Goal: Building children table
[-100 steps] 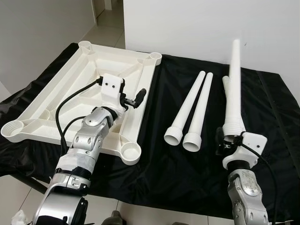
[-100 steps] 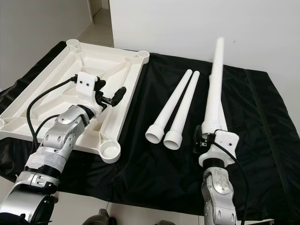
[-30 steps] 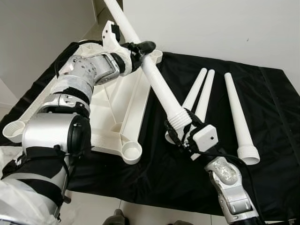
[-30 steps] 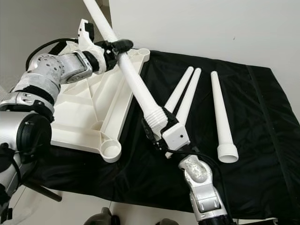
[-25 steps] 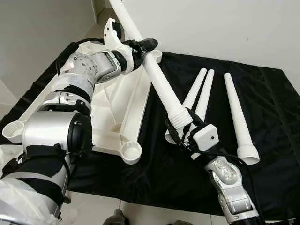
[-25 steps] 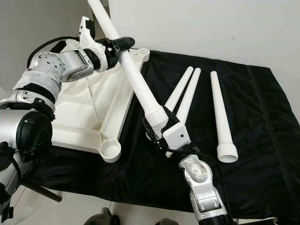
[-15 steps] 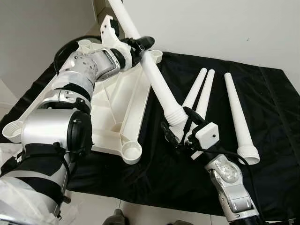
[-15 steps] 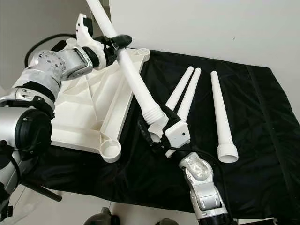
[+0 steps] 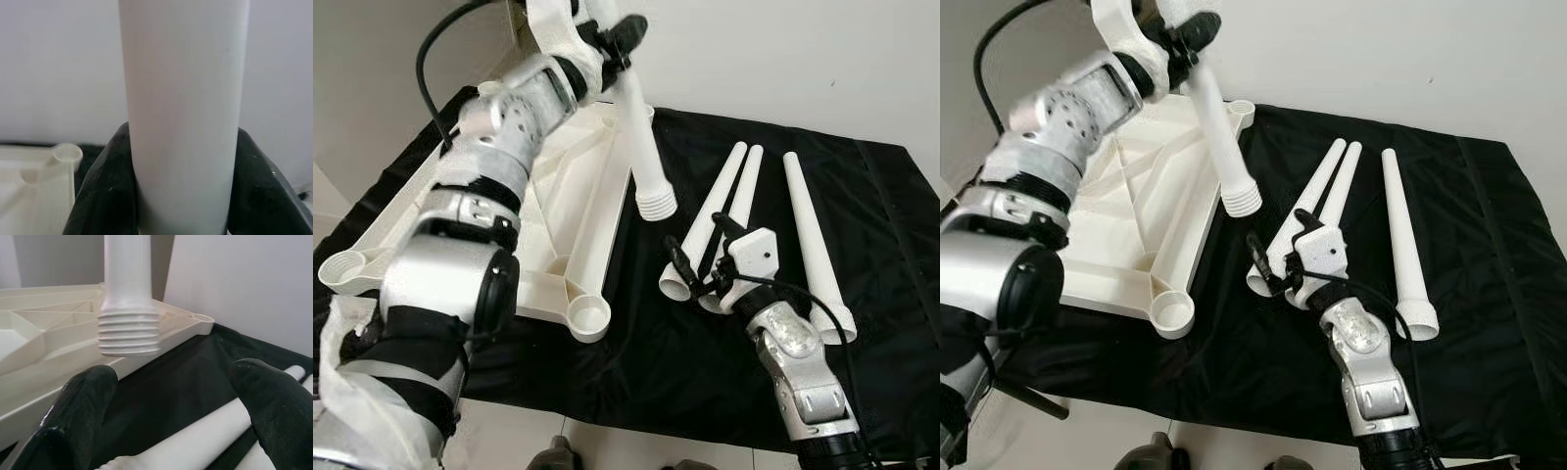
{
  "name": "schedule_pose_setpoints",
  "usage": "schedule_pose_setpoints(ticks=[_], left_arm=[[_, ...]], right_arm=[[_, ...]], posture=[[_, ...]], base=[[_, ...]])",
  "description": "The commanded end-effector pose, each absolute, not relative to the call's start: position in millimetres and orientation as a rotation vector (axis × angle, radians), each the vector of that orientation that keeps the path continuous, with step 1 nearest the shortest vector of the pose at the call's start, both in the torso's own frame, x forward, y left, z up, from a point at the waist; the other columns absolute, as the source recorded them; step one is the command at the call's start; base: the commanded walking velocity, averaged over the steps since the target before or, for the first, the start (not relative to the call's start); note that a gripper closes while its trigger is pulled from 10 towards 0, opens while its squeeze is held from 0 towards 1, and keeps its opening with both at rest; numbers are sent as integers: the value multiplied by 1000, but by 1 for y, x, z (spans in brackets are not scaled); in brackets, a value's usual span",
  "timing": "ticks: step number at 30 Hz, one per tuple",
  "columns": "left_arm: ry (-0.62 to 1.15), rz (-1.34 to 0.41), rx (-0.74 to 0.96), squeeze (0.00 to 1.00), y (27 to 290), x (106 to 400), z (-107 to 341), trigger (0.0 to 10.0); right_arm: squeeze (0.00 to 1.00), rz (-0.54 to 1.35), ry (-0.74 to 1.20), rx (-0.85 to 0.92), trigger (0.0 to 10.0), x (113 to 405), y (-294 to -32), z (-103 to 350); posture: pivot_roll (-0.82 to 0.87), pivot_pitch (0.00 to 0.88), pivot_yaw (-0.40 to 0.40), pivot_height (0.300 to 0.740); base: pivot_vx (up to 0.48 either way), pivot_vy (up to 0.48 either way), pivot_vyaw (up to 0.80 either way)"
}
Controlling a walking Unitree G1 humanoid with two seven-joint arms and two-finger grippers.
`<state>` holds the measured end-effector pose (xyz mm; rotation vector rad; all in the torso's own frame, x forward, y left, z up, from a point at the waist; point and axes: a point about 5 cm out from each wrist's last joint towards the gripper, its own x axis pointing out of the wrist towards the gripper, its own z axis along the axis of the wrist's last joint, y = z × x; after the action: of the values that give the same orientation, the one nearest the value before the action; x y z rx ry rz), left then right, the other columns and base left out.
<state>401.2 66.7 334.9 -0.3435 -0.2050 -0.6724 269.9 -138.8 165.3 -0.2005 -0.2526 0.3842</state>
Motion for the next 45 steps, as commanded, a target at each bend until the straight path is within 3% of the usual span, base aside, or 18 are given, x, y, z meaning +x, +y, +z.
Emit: schedule_pose_setpoints(ticks=[1,7,18,23,37,38,39,40,41,44,45], left_arm=[[-328,-957,-237,0,50,385,348,10000],[-443,-973,-110,0,26,366,342,10000],[-441,-998,-98,0,6,354,329,10000],[-464,-1057,-98,0,-13,337,325,10000],[-475,-1081,-110,0,-21,329,327,10000],[-476,-1081,-108,0,-21,328,327,10000],[-476,-1081,-106,0,-21,328,327,10000],[-476,-1080,-105,0,-21,327,327,10000],[-477,-1080,-104,0,-21,327,327,10000],[-476,-1080,-103,0,-21,327,327,10000],[-475,-1084,-103,0,-21,327,327,10000]], right_arm=[[0,383,-263,-210,10000,272,-137,171],[0,371,-239,-197,10000,285,-130,185],[0,368,-221,-210,10000,299,-121,193],[0,310,-196,-221,10000,320,-120,199],[0,272,-197,-222,10000,338,-120,207],[0,276,-198,-222,9647,338,-119,207],[0,275,-195,-223,8039,339,-119,207],[0,274,-193,-223,8039,340,-118,207],[0,275,-194,-222,4353,339,-117,208],[0,281,-194,-217,4118,339,-116,208],[0,285,-197,-220,0,338,-115,207]], posture=[[14,0,-5,740],[15,0,-13,740],[24,0,-23,740],[25,0,-24,740],[37,0,-24,740],[37,0,-24,740],[37,0,-24,740],[37,0,-24,740],[38,0,-25,740],[38,0,-24,740],[37,0,-24,740]], base=[[0,0,0],[0,0,0],[0,0,0],[0,0,0],[0,0,0],[0,0,0],[0,0,0],[0,0,0],[0,0,0],[0,0,0],[0,0,0]])
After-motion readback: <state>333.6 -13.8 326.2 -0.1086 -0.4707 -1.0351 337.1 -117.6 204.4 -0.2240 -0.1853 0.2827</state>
